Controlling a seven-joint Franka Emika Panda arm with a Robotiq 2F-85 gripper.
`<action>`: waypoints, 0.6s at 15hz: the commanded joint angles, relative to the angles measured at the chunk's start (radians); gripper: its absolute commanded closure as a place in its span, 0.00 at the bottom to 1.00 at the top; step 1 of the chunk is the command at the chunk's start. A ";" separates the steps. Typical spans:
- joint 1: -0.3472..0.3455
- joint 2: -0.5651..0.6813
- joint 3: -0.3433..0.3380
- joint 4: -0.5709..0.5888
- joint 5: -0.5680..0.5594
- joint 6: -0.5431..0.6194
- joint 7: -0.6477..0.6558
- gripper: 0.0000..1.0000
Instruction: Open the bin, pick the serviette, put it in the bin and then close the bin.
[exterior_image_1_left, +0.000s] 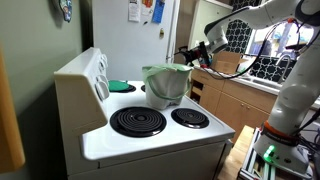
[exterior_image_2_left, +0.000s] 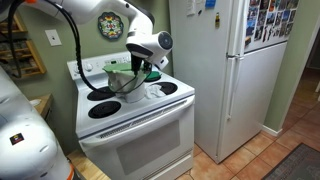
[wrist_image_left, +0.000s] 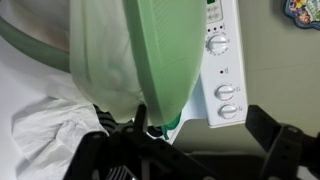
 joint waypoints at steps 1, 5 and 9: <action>-0.010 0.001 -0.004 0.009 0.039 -0.035 -0.027 0.00; -0.010 -0.002 -0.005 0.013 0.052 -0.044 -0.035 0.00; -0.012 -0.008 -0.010 0.019 0.076 -0.087 -0.037 0.00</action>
